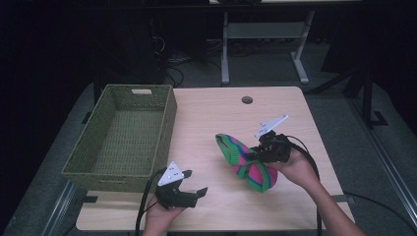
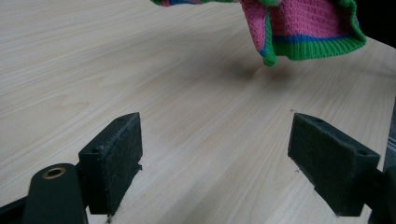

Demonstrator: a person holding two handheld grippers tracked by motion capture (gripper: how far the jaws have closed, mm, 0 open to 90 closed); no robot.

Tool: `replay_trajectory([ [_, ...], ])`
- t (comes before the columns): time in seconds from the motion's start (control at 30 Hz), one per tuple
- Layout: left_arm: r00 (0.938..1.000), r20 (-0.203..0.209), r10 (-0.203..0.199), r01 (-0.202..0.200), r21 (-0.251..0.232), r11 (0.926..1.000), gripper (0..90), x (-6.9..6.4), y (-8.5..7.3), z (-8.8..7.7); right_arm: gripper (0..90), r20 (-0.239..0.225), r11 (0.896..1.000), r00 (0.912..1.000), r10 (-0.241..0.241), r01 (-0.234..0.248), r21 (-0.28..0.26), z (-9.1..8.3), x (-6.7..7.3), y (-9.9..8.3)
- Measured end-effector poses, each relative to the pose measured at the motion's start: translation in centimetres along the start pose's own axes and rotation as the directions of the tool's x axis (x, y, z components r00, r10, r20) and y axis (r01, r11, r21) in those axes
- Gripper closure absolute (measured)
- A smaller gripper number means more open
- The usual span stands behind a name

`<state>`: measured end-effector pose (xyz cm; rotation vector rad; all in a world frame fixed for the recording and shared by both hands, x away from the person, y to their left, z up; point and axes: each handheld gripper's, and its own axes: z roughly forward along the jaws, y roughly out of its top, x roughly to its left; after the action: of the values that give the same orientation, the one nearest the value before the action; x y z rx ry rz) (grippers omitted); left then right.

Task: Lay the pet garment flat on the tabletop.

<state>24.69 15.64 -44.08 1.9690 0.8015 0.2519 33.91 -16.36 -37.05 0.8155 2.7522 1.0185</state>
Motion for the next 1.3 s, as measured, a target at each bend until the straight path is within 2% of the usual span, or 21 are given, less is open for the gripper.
replay_trajectory([
  [0.2, 1.0000, 0.001, -0.002, 0.002, -0.002, 1.0000, 17.3, 0.0, 0.0, 0.0, 75.0, -0.015, 1.000, 0.9999, -0.006, 0.006, 0.002, 0.7, 0.5, -0.6],
  [0.53, 1.0000, 0.001, 0.003, -0.003, 0.001, 1.0000, 17.3, 0.0, 0.0, 0.0, 74.7, -0.043, 1.000, 0.9990, 0.013, -0.012, 0.017, 2.3, 1.2, -1.1],
  [1.3, 1.0000, 0.005, 0.000, 0.000, 0.004, 1.0000, 17.3, 0.0, -0.1, 0.1, 72.1, -0.071, 0.997, 0.9970, 0.033, -0.028, 0.071, 5.3, 0.9, -1.7],
])
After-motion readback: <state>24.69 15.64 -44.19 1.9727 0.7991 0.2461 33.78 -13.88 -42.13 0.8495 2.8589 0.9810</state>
